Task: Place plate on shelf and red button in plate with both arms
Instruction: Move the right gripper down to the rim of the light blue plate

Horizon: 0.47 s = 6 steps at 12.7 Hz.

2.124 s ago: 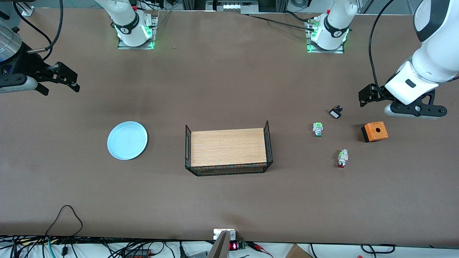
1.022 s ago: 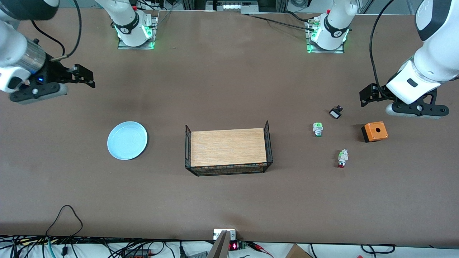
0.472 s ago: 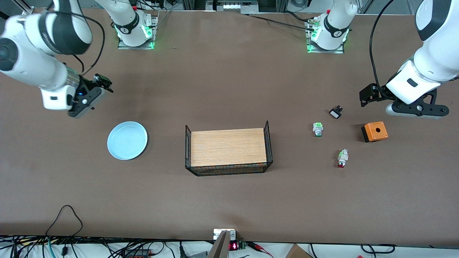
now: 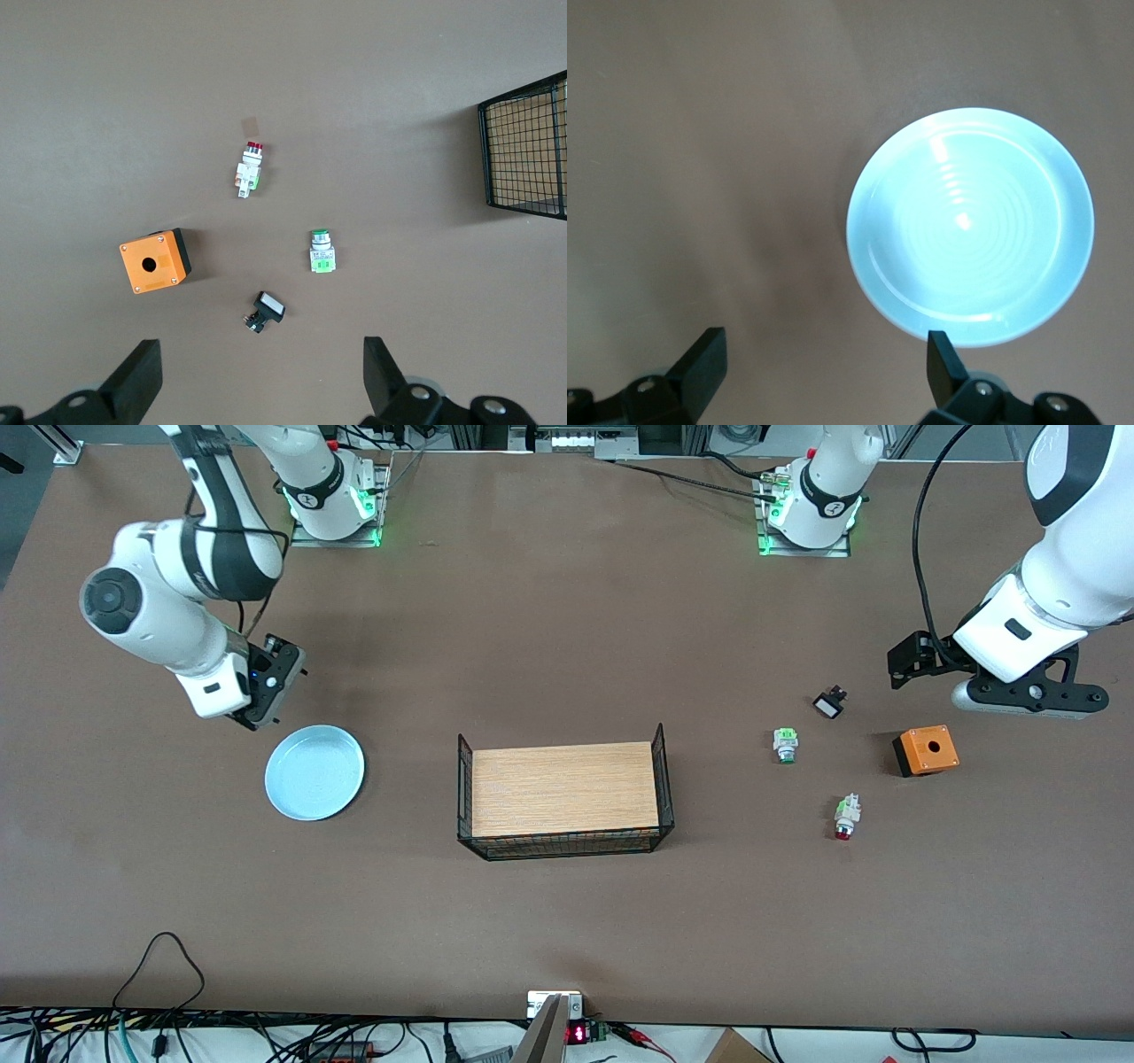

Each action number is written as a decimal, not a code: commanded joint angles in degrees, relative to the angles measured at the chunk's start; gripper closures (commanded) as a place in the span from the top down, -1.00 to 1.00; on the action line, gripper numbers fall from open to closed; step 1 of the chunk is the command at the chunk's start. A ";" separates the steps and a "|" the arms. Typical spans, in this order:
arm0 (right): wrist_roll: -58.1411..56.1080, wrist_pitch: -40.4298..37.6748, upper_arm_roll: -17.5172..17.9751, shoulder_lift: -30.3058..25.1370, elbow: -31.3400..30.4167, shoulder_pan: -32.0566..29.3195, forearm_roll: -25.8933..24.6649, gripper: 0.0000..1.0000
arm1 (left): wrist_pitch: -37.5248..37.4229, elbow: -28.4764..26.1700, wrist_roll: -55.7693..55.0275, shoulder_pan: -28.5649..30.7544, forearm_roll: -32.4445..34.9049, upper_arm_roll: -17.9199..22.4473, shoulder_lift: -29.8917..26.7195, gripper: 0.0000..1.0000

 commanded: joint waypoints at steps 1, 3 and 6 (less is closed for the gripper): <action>-4.70 11.93 0.06 2.90 -4.82 0.26 0.87 1.00 | -1.14 0.86 0.33 -0.08 -0.98 0.05 -0.23 1.00; -5.23 20.47 0.06 6.32 -7.29 1.05 0.87 1.00 | -1.06 0.86 0.33 -0.16 -0.98 0.05 -0.23 1.00; -5.59 29.53 0.06 9.67 -9.93 1.84 0.87 1.00 | -1.06 0.86 0.33 -0.17 -0.98 0.05 -0.15 1.00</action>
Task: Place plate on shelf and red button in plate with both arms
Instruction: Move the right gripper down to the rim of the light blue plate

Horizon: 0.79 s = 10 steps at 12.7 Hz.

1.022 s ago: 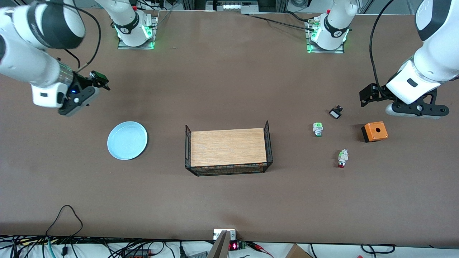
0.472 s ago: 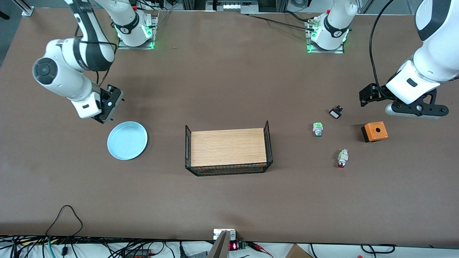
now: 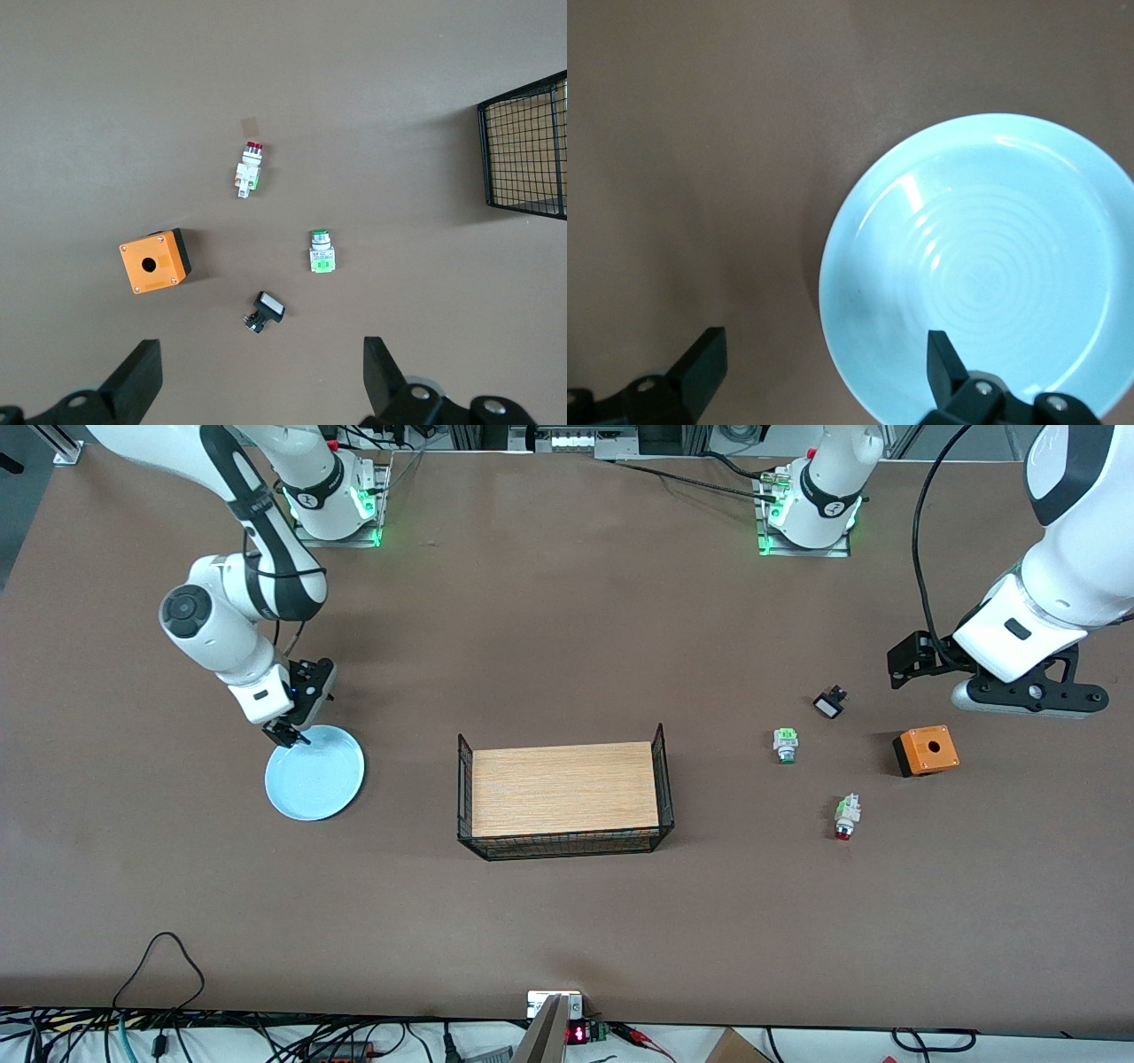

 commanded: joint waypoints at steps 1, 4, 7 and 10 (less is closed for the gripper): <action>-1.77 5.61 0.06 1.56 -1.74 0.66 0.87 1.00 | -1.05 0.83 0.33 -0.15 -0.98 0.07 -0.23 1.00; -5.81 7.81 0.06 2.62 -1.83 0.39 0.87 0.51 | -1.14 0.83 0.33 -0.15 -0.98 0.07 -0.15 1.00; -6.17 10.89 0.06 4.64 -1.92 0.13 0.87 0.22 | -1.14 0.83 0.33 -0.15 -0.98 0.07 -0.15 1.00; -6.08 11.52 0.06 4.73 -2.09 0.22 0.87 -0.63 | -1.14 0.92 0.42 -0.15 -0.98 0.07 -0.23 1.00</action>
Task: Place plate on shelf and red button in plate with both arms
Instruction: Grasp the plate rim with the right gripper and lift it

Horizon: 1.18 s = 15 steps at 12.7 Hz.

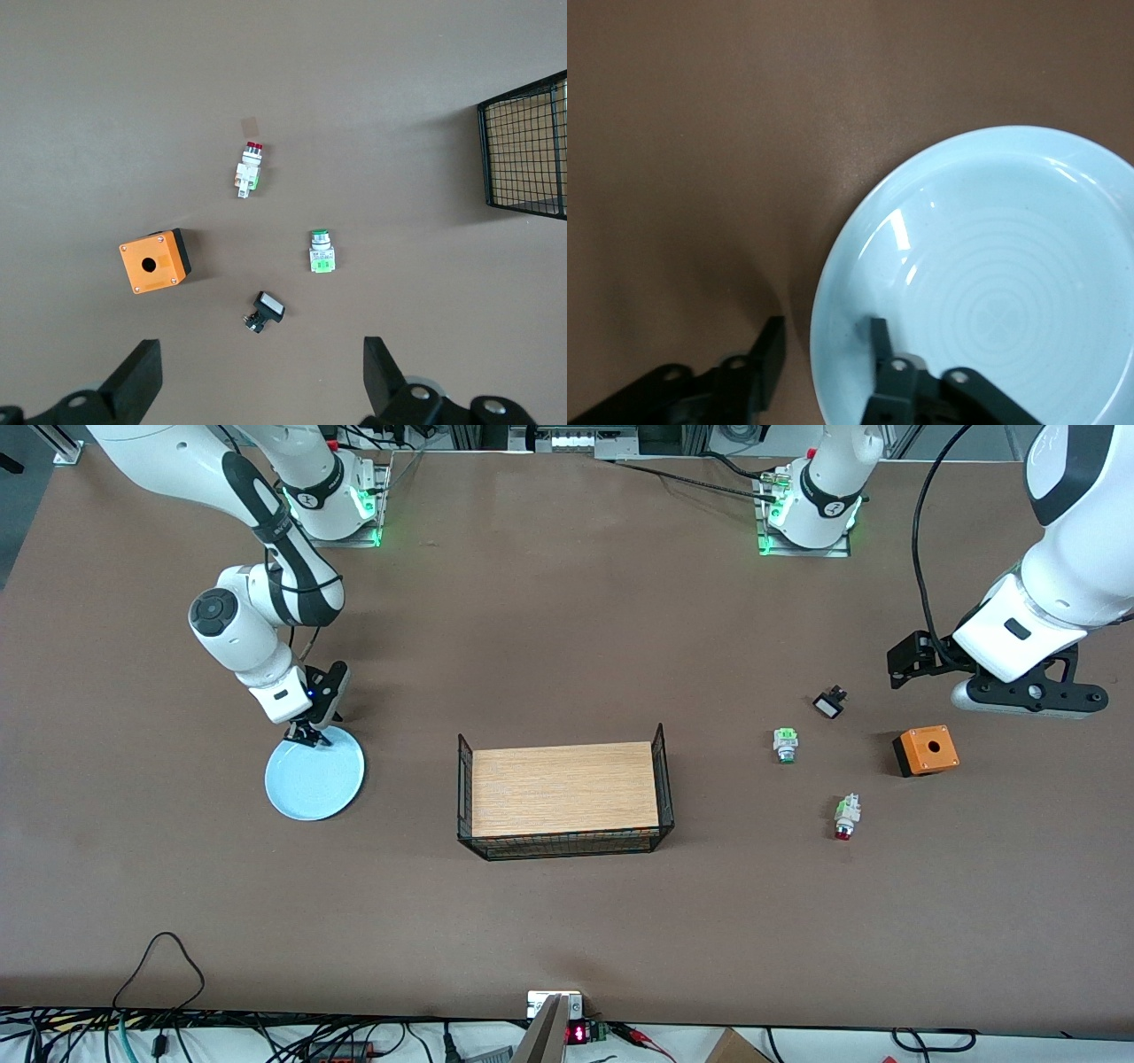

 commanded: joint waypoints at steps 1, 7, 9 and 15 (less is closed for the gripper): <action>-1.69 1.54 0.11 -0.16 -0.79 -0.08 0.87 -0.82 | -1.13 0.92 0.33 -0.23 -0.98 0.08 -0.23 1.00; -2.83 1.37 0.19 -1.38 0.52 0.27 0.69 -1.00 | -1.13 0.92 0.42 -0.15 -0.98 -0.10 -0.23 1.00; -2.83 0.58 1.41 -3.31 1.66 0.27 0.52 -1.00 | -1.13 0.92 0.15 -0.23 -0.98 -0.27 -0.23 1.00; -4.41 -16.00 3.36 -3.85 16.05 0.27 0.43 -1.00 | -1.13 1.00 0.24 -0.23 -0.98 -0.27 -0.23 1.00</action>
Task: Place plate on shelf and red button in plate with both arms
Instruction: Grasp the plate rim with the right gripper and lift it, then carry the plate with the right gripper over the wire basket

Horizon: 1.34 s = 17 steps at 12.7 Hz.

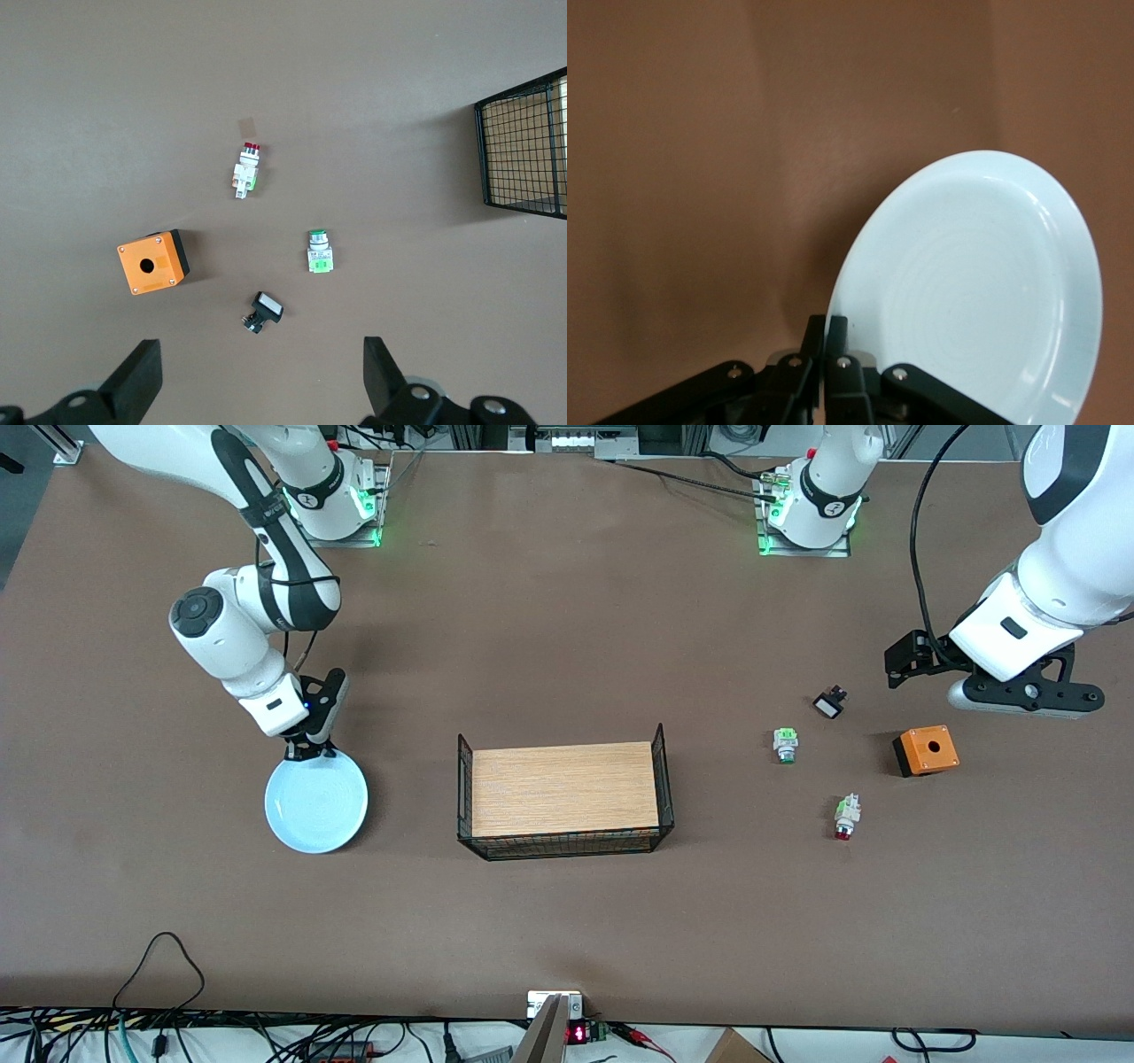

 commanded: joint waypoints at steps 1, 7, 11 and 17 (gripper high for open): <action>-2.66 -9.91 0.79 0.04 8.52 0.08 0.45 -1.00 | -1.13 0.86 0.15 -0.17 -0.98 0.08 -0.23 1.00; -1.97 -25.06 1.49 0.48 24.09 5.53 0.97 -1.00 | -1.13 0.86 0.24 -0.17 -0.98 0.08 -0.23 1.00; 3.29 -30.25 1.49 0.39 30.60 10.97 1.06 -1.00 | -1.13 0.86 0.33 -0.17 -0.98 0.08 -0.23 1.00; 13.14 -31.85 1.40 -2.24 32.99 20.72 0.71 -1.00 | -1.13 0.86 0.33 -0.17 -0.98 0.00 -0.23 1.00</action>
